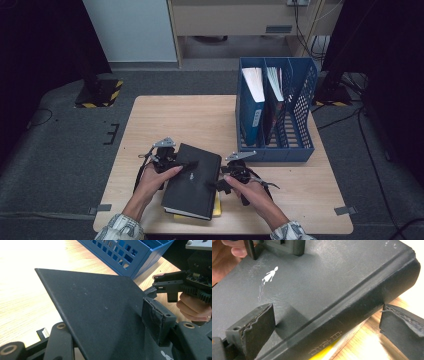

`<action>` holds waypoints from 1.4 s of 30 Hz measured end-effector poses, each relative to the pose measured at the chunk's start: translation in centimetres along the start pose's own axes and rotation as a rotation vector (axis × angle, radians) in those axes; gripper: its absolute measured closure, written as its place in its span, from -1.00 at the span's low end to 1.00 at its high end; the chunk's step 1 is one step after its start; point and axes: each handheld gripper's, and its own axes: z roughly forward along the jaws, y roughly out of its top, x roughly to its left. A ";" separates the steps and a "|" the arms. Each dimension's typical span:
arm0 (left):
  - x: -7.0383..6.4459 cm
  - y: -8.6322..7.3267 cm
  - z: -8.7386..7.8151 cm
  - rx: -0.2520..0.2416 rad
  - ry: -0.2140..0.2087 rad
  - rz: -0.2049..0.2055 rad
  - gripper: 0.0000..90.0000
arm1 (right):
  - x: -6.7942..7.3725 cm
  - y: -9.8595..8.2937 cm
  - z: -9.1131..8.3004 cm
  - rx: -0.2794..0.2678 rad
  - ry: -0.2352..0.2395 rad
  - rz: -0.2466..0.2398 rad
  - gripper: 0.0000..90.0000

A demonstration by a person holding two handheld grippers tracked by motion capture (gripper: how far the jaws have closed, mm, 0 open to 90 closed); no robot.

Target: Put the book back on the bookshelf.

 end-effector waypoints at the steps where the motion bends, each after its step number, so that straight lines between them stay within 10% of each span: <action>1: 0.0 0.0 0.0 0.001 0.002 0.004 -0.07 | -0.1 0.0 0.1 -0.004 0.002 0.013 -1.00; 16: -1.8 1.1 -1.2 -0.063 0.020 0.040 0.26 | -0.2 0.2 -0.1 -0.045 0.005 0.022 -1.00; 30: -3.0 1.8 -2.1 -0.114 0.007 0.099 0.32 | -1.1 0.1 0.2 -0.056 0.144 0.083 -1.00; 42: -3.3 2.3 -3.6 -0.185 0.020 0.154 0.39 | -0.4 2.1 -0.6 -0.120 0.121 0.036 -0.83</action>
